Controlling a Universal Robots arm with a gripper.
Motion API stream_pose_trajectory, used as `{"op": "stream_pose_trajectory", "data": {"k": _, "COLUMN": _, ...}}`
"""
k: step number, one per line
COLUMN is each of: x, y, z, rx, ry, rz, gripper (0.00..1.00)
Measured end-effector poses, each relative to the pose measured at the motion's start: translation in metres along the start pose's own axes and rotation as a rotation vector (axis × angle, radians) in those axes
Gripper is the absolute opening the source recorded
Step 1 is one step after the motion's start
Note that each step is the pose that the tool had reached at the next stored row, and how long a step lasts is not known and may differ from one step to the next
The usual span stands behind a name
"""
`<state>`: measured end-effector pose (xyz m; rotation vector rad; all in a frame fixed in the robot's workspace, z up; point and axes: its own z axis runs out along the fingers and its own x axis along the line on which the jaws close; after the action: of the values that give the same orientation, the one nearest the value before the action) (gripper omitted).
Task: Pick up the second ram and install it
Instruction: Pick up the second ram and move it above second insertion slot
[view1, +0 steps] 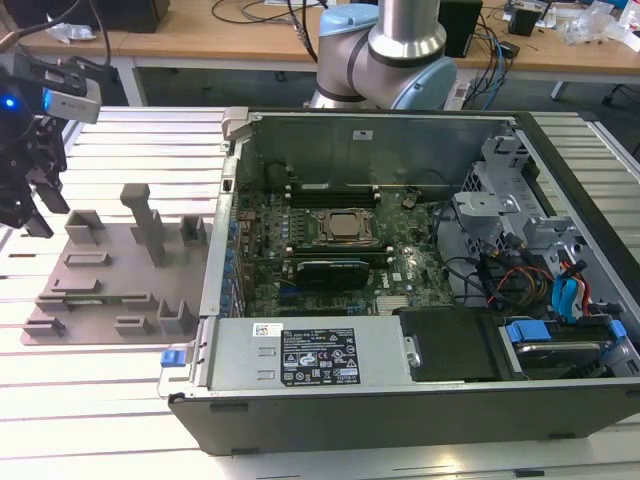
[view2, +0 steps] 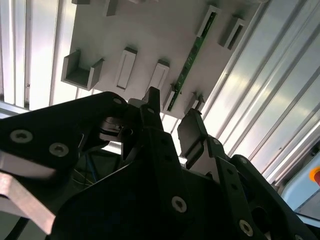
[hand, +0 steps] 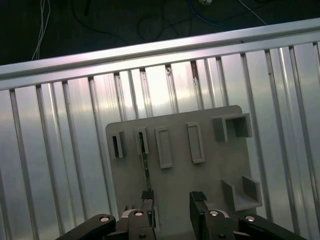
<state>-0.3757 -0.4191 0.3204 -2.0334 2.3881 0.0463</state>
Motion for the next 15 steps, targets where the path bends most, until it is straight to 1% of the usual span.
{"op": "stream_pose_trajectory", "data": {"k": 4, "x": 0.0001, "y": -0.0001, "z": 0.0057, "rx": 0.0000, "ry": 0.0000, "rz": 0.000, "gripper": 0.42}}
{"op": "stream_pose_trajectory", "data": {"k": 7, "x": 0.0002, "y": -0.0002, "z": 0.0083, "rx": 0.0000, "ry": 0.0000, "rz": 0.000, "gripper": 0.42}}
{"op": "stream_pose_trajectory", "data": {"k": 15, "x": 0.0004, "y": -0.0004, "z": 0.0180, "rx": 0.0000, "ry": 0.0000, "rz": 0.000, "gripper": 0.42}}
